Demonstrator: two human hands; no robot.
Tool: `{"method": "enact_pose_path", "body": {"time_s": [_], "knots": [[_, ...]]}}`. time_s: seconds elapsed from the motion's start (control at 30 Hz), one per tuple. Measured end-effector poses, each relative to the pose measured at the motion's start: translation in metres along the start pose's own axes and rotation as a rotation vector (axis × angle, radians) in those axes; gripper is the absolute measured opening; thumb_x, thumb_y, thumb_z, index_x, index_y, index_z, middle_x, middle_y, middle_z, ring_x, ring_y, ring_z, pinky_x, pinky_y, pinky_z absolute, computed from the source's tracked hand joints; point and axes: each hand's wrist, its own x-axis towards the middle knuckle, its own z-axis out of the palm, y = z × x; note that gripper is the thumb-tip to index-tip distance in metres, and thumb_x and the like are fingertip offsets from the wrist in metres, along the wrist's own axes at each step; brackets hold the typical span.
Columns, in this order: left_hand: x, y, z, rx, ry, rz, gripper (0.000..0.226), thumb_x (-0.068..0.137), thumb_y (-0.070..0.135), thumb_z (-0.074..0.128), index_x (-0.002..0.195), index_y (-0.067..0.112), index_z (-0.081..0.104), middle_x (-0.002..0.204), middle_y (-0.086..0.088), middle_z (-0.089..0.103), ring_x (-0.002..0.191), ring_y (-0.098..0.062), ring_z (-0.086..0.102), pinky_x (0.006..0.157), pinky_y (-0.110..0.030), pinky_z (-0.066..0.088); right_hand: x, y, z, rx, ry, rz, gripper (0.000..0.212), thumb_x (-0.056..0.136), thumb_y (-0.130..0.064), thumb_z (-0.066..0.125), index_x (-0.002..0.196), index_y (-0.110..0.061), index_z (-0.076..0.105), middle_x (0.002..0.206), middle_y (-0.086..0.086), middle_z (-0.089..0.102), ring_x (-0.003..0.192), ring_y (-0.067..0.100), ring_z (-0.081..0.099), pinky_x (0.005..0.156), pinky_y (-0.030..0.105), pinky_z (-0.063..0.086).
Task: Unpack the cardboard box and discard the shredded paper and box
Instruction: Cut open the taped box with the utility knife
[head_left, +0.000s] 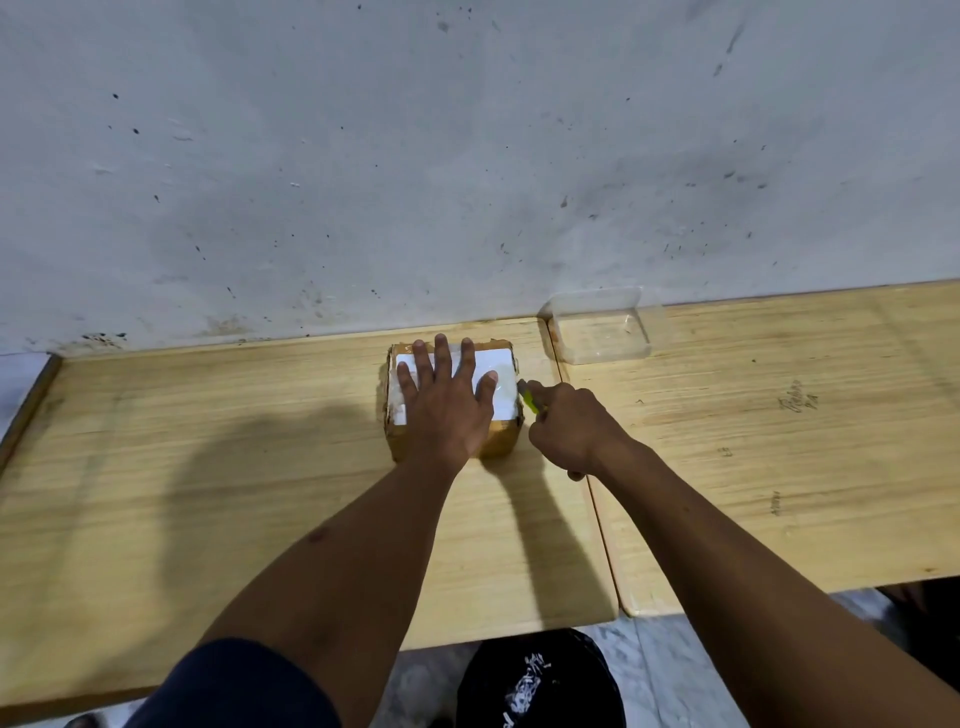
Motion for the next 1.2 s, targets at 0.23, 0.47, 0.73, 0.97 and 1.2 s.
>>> {"method": "enact_pose_path", "body": {"time_s": [0.23,0.47,0.73,0.97,1.2], "knots": [[0.0,0.0,-0.003,-0.014,-0.021,-0.002,0.063,0.1,0.057,0.011,0.156,0.027,0.009,0.165,-0.008,0.002,0.15,-0.033,-0.008,0.12,-0.054,-0.005,-0.006,0.007,0.004,-0.041,-0.025,-0.001,0.058,0.087,-0.014,0.044,0.144,-0.025,0.043,0.119,0.014,0.054,0.056,0.023,0.055,0.034,0.023,0.043],[0.004,-0.002,-0.003,-0.011,-0.04,0.006,0.064,0.1,0.057,0.009,0.156,0.027,0.007,0.165,-0.008,0.001,0.15,-0.034,-0.009,0.12,-0.054,-0.003,-0.039,0.033,0.06,0.016,-0.127,0.086,0.062,0.084,-0.012,0.044,0.145,-0.023,0.046,0.11,0.013,0.06,0.059,0.021,0.054,0.034,0.024,0.045],[0.0,-0.006,-0.006,-0.036,-0.045,0.043,0.062,0.1,0.057,0.014,0.156,0.029,0.008,0.165,-0.004,0.001,0.15,-0.032,-0.009,0.12,-0.052,-0.005,0.0,0.058,0.026,0.058,0.15,0.068,0.04,0.093,-0.024,0.049,0.128,-0.038,0.061,0.092,0.008,0.07,0.059,0.021,0.063,0.048,0.023,0.047],[-0.007,-0.012,-0.001,-0.052,-0.023,0.119,0.064,0.098,0.06,0.012,0.156,0.032,0.011,0.165,-0.001,0.004,0.151,-0.028,-0.008,0.121,-0.051,-0.004,0.011,0.077,0.018,0.535,0.011,0.074,0.049,0.097,-0.006,0.037,0.127,-0.043,0.044,0.078,0.002,0.05,0.048,0.017,0.042,0.041,0.025,0.038],[-0.007,-0.012,-0.003,-0.091,-0.025,0.111,0.067,0.096,0.064,0.012,0.155,0.033,0.013,0.165,-0.001,0.004,0.151,-0.027,-0.01,0.121,-0.05,-0.006,0.017,0.108,0.019,0.61,0.032,0.155,0.031,0.098,-0.007,0.045,0.122,-0.024,0.054,0.103,0.011,0.06,0.065,0.023,0.056,0.043,0.028,0.046]]}}
